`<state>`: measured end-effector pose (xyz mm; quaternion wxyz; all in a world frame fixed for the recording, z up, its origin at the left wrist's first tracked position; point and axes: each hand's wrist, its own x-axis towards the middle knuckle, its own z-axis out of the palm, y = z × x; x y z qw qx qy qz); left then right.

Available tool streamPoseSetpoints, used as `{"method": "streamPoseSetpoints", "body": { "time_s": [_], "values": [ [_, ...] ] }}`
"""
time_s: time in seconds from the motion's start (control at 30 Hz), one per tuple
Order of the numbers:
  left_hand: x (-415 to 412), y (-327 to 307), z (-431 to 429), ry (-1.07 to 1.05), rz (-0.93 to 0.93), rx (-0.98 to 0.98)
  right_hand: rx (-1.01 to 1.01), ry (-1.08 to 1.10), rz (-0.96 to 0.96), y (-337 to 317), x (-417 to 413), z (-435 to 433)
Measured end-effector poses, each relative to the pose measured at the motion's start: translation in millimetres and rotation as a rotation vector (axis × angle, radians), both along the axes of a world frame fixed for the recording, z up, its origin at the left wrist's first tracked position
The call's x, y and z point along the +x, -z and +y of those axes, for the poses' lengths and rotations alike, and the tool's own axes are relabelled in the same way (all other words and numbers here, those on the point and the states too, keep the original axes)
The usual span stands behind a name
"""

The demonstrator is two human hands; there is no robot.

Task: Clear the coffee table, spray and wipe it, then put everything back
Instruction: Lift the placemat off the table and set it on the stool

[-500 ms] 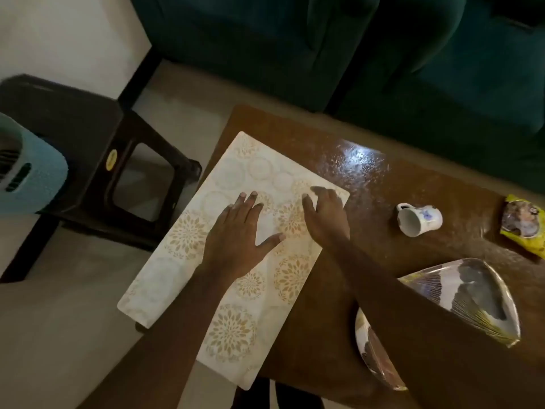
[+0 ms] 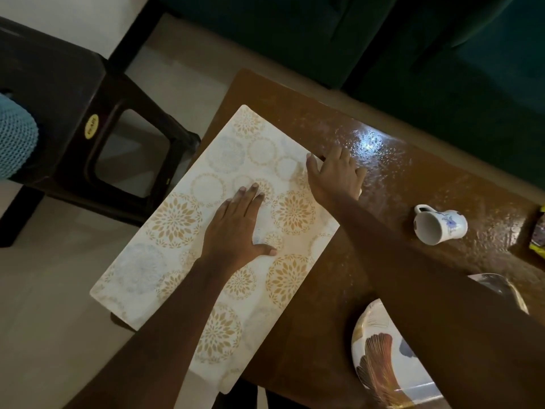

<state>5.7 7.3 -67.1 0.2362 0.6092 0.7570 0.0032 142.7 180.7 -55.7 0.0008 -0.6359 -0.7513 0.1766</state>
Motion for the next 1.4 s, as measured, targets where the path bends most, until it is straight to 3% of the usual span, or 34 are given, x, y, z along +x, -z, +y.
{"method": "streamPoseSetpoints", "body": {
  "time_s": [0.27,0.4,0.6,0.83,1.13,1.3,1.4],
  "values": [
    [4,3,-11,-0.056,0.015,0.013,-0.108,-0.106,-0.075,-27,-10,31],
    [14,-7,-26,-0.111,-0.021,0.002,-0.174,-0.191,0.055,-55,-15,17],
    [26,-53,-57,-0.246,-0.073,-0.053,-0.002,-0.1,0.209,-114,13,-13],
    [39,-116,-93,-0.404,-0.09,-0.071,-0.157,0.134,0.515,-177,62,-24],
    [47,-189,-112,-0.642,-0.094,0.097,-0.272,0.54,0.84,-217,88,-68],
    [31,-239,-113,-0.96,0.014,0.173,-0.338,0.685,0.935,-238,81,-99],
    [10,-263,-121,-1.188,-0.039,0.235,-0.312,0.787,0.993,-257,66,-116]
  ]
}}
